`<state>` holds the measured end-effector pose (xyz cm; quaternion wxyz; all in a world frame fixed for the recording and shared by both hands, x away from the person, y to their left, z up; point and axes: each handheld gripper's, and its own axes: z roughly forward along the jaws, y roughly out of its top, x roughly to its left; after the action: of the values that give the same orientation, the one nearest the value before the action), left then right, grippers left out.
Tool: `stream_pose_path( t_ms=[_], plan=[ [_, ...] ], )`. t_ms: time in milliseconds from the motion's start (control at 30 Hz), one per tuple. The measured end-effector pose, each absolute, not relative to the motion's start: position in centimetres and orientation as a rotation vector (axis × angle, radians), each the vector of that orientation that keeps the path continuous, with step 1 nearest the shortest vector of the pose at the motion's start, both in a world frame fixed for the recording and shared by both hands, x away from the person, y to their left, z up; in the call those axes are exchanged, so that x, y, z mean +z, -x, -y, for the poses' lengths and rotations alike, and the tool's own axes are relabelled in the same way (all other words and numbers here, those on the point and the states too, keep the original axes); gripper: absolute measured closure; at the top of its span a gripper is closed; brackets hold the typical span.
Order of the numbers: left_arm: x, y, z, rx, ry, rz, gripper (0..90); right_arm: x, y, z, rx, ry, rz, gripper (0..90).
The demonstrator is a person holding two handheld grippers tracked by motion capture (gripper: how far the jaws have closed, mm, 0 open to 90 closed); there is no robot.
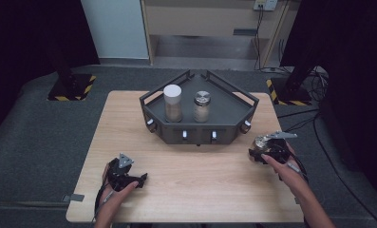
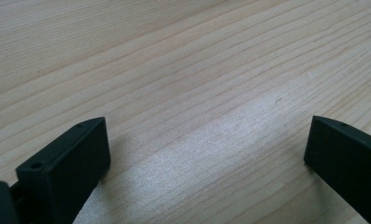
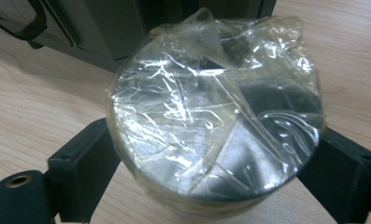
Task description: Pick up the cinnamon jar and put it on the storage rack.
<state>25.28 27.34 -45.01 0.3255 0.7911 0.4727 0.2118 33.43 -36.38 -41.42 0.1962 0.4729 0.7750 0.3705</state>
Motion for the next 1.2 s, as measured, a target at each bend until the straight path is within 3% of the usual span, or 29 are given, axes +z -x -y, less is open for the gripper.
stream_pose_path(
  t_ms=[367,1200],
  plan=[
    [-45.01,-25.28,-27.34,0.555,-2.074,-1.239,0.0,-41.66,-33.76,36.02,1.008,-1.309,-2.185,27.9],
    [-45.01,-25.28,-27.34,0.555,-2.074,-1.239,0.0,-42.0,-33.62,35.75,0.993,-1.299,-2.184,31.5]
  ],
)
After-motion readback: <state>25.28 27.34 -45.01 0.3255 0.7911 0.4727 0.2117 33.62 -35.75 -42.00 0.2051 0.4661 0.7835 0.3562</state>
